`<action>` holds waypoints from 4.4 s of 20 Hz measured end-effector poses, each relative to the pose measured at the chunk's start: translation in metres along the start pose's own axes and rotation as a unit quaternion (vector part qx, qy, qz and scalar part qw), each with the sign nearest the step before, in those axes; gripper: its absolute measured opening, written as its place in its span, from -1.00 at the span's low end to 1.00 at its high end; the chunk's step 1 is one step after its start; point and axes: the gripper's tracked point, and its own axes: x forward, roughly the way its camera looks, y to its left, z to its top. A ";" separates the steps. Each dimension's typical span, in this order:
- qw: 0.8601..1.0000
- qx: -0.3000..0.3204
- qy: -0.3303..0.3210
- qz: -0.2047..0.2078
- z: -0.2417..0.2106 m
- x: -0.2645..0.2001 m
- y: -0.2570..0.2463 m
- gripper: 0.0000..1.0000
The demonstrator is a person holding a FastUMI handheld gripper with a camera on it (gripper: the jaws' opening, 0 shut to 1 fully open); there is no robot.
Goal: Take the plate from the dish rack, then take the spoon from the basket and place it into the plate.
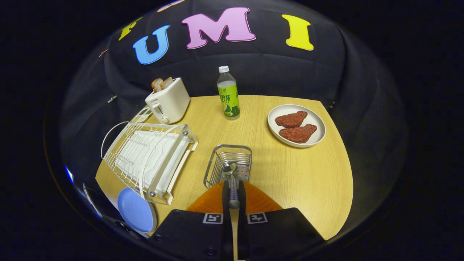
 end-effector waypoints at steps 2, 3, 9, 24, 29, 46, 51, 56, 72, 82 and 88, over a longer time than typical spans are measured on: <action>1.000 0.004 -0.004 0.000 0.007 -0.009 0.002 -0.82; 1.000 0.003 -0.007 -0.002 0.011 -0.013 0.002 -0.82; 1.000 0.004 -0.016 -0.016 0.024 -0.060 0.002 -0.82; 0.987 0.007 -0.001 0.159 -0.059 -0.144 0.232 -0.82; 0.984 -0.010 0.036 0.171 -0.123 -0.093 0.277 -0.82; 0.985 -0.015 0.082 0.154 -0.189 -0.036 0.283 -0.64; 0.988 -0.006 0.073 0.136 -0.181 -0.037 0.275 0.48; 0.989 -0.006 0.061 0.134 -0.168 -0.049 0.273 0.92; 0.985 -0.025 -0.157 0.068 0.025 -0.152 0.243 0.97; 0.964 -0.041 -0.259 -0.041 0.101 -0.226 0.198 0.98; 0.957 -0.037 -0.276 -0.076 0.106 -0.238 0.182 0.97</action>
